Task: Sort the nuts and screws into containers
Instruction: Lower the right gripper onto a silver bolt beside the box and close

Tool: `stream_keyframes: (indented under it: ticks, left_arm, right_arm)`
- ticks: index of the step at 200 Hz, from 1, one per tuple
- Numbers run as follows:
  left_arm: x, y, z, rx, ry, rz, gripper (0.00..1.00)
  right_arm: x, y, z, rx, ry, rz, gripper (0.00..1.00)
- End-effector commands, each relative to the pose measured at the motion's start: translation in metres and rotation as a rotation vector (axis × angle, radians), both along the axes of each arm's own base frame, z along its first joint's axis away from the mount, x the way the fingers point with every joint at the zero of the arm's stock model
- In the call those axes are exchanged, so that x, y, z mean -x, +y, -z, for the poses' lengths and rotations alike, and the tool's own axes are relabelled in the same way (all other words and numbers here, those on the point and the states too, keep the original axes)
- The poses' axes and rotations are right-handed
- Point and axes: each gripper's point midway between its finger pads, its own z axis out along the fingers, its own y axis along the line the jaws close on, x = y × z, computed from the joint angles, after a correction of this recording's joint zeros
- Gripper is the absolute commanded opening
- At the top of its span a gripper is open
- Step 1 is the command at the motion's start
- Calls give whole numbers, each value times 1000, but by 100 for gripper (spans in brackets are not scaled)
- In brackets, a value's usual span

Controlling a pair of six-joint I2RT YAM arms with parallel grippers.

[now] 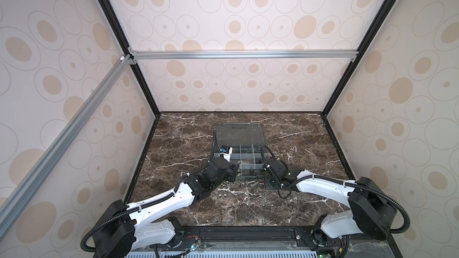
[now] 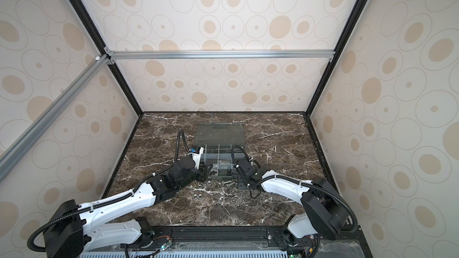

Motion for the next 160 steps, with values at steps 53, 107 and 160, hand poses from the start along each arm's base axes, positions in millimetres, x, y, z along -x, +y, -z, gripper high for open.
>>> stream_keyframes:
  ticks: [53, 107, 160]
  left_arm:
    - [-5, 2, -12, 47, -24, -30, 46]
    - [-4, 3, -12, 52, -24, -33, 46]
    - [-3, 5, -13, 54, -26, -35, 46]
  right_arm:
    - [-1, -3, 2, 21, -7, 27, 14]
    - [1, -1, 4, 9, 1, 17, 6]
    - [9, -1, -5, 0, 1, 3, 6]
